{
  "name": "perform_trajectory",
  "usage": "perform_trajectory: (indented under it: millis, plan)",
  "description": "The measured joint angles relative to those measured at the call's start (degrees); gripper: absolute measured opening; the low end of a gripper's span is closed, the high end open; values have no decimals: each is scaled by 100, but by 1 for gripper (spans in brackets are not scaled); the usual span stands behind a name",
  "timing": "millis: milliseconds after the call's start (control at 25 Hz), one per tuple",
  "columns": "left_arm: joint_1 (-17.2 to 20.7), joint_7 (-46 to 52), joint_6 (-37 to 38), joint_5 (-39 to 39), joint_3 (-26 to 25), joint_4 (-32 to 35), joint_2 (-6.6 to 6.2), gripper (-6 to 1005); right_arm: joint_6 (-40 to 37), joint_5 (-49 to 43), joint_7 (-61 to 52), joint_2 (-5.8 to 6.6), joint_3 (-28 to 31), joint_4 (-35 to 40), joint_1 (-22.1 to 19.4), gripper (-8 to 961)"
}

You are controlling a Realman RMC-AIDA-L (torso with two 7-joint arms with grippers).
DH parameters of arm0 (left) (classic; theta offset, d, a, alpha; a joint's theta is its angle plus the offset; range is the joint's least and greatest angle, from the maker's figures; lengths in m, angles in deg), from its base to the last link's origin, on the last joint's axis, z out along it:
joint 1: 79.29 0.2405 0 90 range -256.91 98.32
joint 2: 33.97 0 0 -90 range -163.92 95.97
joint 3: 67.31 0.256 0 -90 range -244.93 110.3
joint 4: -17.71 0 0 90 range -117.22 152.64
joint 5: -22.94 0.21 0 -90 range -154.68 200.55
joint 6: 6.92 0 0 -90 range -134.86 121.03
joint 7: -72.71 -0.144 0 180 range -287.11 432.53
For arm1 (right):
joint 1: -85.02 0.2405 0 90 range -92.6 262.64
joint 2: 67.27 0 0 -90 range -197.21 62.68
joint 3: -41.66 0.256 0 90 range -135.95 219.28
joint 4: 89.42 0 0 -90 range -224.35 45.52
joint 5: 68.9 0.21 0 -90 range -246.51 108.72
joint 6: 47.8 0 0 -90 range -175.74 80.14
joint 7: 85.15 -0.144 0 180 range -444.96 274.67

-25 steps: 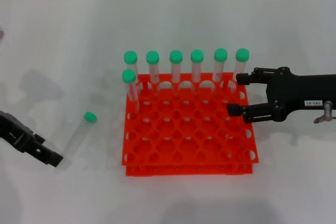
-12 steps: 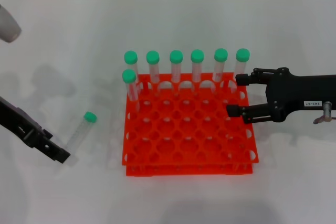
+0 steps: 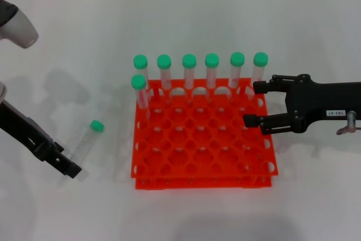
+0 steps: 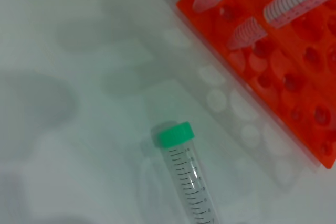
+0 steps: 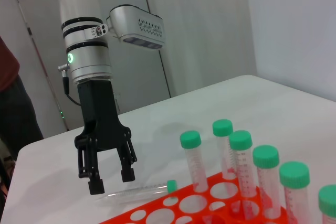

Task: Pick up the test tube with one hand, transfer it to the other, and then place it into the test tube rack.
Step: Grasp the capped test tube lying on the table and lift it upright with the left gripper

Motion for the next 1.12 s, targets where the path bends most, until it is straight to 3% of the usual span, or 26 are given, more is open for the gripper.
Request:
perform_trajectory:
  millis: [160, 360, 600, 1120]
  plan:
    - [-2, 59, -16, 35, 5, -11, 0, 873, 6, 3, 6, 0, 0, -16, 0, 857]
    - [-3, 66, -58, 58, 59, -27, 15, 690, 6, 12, 9, 0, 0, -57, 0, 857]
    - [-3, 53, -96, 61, 62, -44, 29, 617, 6, 16, 17, 0, 0, -78, 0, 857]
    - [-11, 73, -203, 71, 134, -193, 60, 610, 1, 64, 91, 0, 0, -140, -9, 858]
